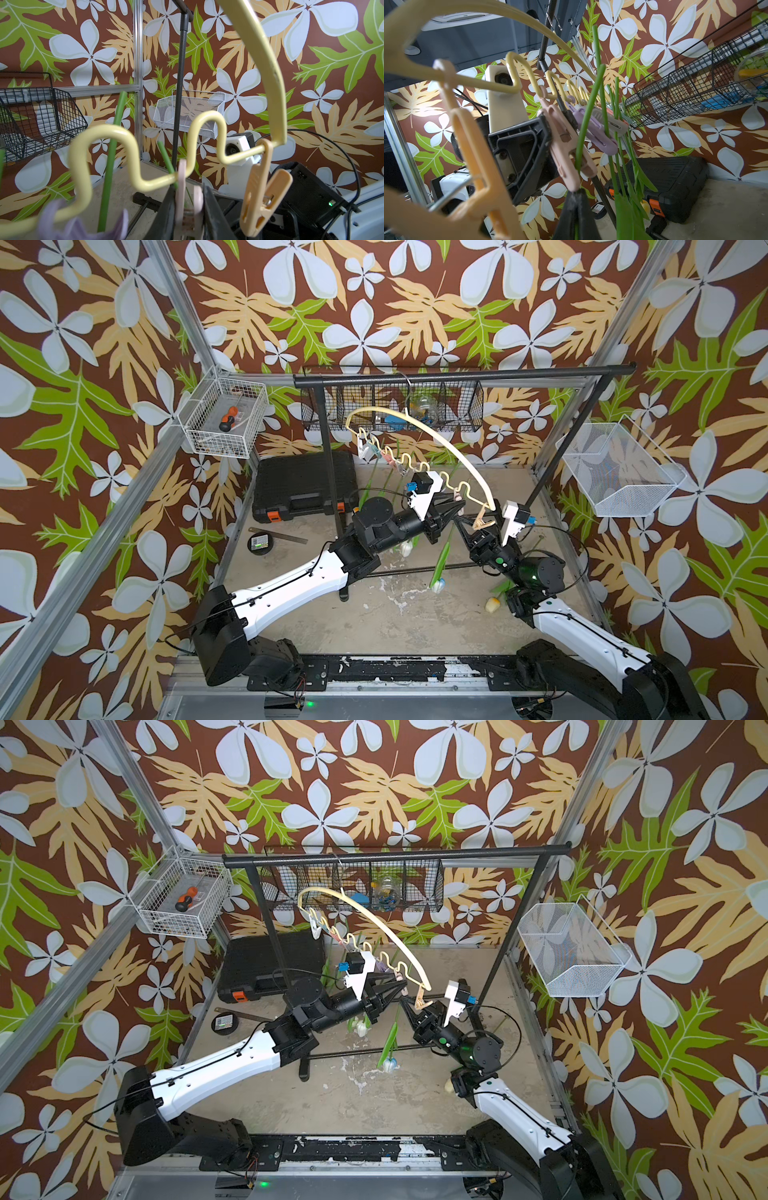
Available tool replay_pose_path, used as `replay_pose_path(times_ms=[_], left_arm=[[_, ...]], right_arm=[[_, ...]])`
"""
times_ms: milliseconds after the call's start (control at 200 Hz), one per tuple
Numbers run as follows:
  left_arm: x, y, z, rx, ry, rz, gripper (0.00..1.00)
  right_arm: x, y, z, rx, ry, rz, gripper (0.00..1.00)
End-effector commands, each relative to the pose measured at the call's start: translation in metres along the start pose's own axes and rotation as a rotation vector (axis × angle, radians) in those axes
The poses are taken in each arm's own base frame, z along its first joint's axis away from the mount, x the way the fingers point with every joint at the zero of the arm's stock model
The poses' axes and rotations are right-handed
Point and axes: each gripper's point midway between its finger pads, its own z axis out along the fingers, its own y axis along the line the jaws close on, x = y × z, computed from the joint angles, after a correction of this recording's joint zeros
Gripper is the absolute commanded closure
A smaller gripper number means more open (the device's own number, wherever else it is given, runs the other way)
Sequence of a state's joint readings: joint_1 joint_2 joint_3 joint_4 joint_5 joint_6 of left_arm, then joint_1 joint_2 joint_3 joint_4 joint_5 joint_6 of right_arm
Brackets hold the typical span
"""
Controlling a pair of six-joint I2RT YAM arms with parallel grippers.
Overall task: Dry the flowers on a clothes hanger
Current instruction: Clamp the flower onto the hanger.
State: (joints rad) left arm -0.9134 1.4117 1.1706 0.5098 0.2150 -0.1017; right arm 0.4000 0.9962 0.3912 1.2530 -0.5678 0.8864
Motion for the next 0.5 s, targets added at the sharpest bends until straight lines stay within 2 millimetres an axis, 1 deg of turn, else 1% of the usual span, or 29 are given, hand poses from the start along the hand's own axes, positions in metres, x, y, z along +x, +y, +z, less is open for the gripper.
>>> replay_pose_path(times_ms=[0,90,180,410,455,495], left_arm=[[-0.005,-0.002,-0.001,0.010,-0.024,0.000,0.87],[-0.007,-0.002,-0.003,0.005,-0.027,0.005,0.82],[-0.011,-0.002,-0.006,0.000,-0.032,0.013,0.74],[-0.014,-0.003,-0.010,-0.007,-0.031,0.028,0.43],[-0.015,-0.002,-0.011,-0.010,-0.032,0.032,0.39],[-0.015,-0.002,-0.012,-0.014,-0.030,0.033,0.37]], right_arm=[[-0.009,0.010,0.001,-0.032,-0.026,-0.024,1.00],[-0.009,0.009,0.001,-0.026,-0.024,-0.029,1.00],[-0.009,0.008,0.001,-0.018,-0.023,-0.033,1.00],[-0.008,0.004,0.001,0.007,-0.012,-0.054,1.00],[-0.007,0.003,0.001,0.018,-0.007,-0.058,1.00],[-0.007,0.001,0.001,0.029,-0.004,-0.060,1.00]])
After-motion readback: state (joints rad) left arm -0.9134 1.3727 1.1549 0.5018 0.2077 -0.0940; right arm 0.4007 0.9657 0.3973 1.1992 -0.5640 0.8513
